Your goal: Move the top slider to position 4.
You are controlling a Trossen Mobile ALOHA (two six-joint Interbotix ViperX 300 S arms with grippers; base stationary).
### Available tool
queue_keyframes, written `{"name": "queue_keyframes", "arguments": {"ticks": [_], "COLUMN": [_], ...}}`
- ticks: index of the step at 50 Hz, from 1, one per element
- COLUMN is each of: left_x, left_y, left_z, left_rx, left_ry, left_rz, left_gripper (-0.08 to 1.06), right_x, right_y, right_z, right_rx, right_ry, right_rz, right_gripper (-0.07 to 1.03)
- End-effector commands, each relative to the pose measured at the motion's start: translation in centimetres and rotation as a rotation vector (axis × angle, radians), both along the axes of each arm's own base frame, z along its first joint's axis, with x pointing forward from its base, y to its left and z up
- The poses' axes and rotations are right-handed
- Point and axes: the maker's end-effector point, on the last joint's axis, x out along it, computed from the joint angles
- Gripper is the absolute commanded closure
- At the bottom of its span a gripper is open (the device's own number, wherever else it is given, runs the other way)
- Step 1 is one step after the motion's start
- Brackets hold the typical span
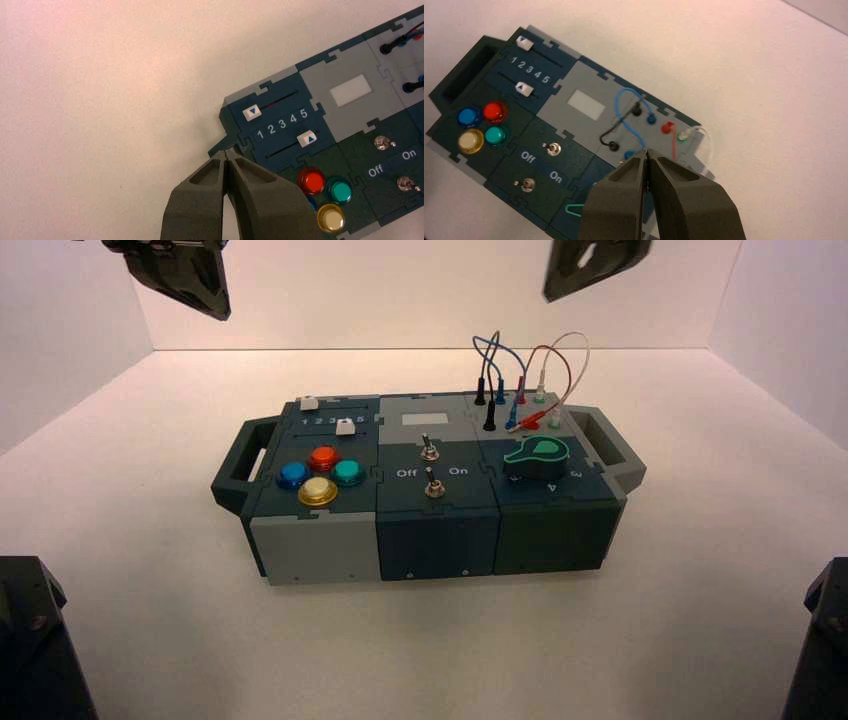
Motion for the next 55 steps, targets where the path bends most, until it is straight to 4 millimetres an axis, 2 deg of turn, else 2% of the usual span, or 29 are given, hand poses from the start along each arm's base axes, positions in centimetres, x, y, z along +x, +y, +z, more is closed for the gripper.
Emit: {"name": "queue_keyframes", "arguments": {"ticks": [1,20,32,55], "left_x": [0.7,0.9,1.4,1.6], "left_y": [-0.4,-0.6,-0.8,-0.8], "left_z": [1.1,0.0,-0.6,-0.8], "left_rx": [-0.012,-0.001,0.005,0.005], "left_ry": [-0.027,0.012,0.031,0.036], "left_rz": [-0.004,-0.004,-0.003,0.001], "left_gripper": [1.01,1.01,1.01,1.01], "right_x": [1.1,2.3,1.9,2.4], "right_y": [1.6,3.8,6.3,8.5], "right_z": [1.0,0.4,0.6,-0.8], "right_rx": [0.016,0.009,0.025,0.007], "right_ry": [-0.017,0.008,0.02,0.056], "right_rz": [0.019,0.046,0.092,0.124], "right_gripper": [0.98,0.98,0.98,0.98]}}
